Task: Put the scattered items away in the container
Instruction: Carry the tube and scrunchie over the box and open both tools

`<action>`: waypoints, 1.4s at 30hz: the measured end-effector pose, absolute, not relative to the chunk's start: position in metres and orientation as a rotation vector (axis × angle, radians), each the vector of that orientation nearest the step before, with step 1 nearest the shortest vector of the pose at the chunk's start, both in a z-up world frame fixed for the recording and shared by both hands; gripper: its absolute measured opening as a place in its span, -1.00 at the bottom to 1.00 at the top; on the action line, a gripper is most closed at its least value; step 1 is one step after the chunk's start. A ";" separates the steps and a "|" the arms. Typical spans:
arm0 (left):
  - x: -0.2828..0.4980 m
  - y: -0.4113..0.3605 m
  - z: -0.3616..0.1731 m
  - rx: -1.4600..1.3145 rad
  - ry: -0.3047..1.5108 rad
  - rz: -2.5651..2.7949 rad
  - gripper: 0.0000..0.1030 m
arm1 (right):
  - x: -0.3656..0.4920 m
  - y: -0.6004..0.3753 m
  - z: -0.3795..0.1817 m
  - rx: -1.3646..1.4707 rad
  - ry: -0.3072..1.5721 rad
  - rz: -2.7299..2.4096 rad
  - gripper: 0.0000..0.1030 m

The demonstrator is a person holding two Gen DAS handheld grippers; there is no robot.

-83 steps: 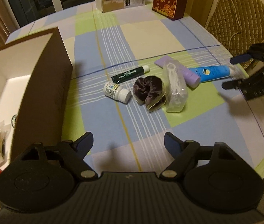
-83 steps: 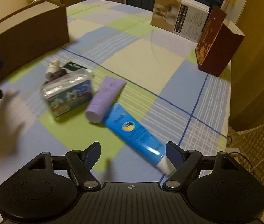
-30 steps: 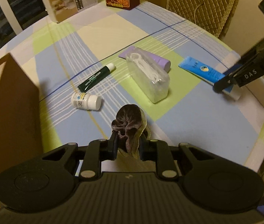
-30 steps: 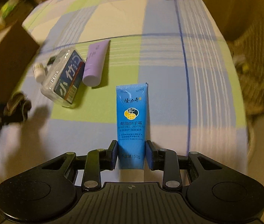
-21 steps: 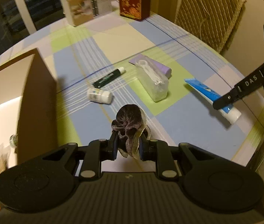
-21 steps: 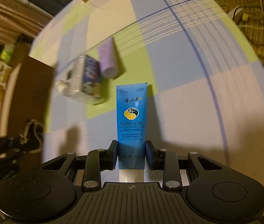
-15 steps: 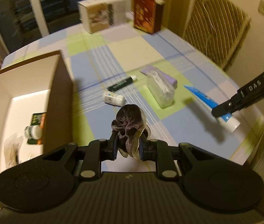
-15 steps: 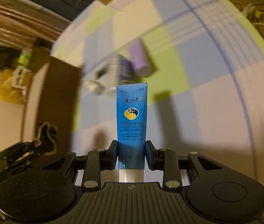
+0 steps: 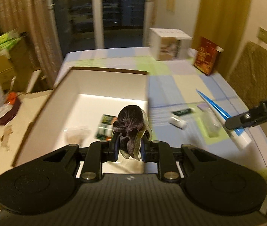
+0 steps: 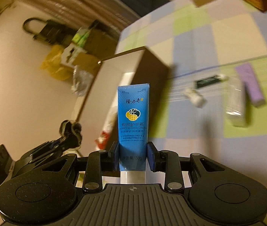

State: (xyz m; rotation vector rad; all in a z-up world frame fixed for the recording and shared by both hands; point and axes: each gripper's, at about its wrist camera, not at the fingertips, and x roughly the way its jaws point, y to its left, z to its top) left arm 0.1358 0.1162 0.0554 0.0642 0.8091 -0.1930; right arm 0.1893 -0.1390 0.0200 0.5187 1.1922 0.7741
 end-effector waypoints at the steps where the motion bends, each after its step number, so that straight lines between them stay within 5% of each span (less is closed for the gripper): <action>1: 0.139 0.122 0.056 0.050 0.811 -0.173 -0.67 | 0.192 -0.127 0.021 0.518 1.193 0.790 -0.35; 12: 0.200 0.159 0.031 -0.118 0.836 -0.030 -0.67 | 0.238 -0.029 0.023 0.506 1.164 0.857 -0.36; 32: 0.296 0.191 -0.031 -0.223 0.910 0.115 -0.67 | 0.305 0.092 -0.061 -0.274 1.044 0.838 -0.37; 42: 0.319 0.191 -0.046 -0.121 0.941 0.164 -0.65 | 0.311 0.110 -0.090 -0.429 1.043 0.831 -0.37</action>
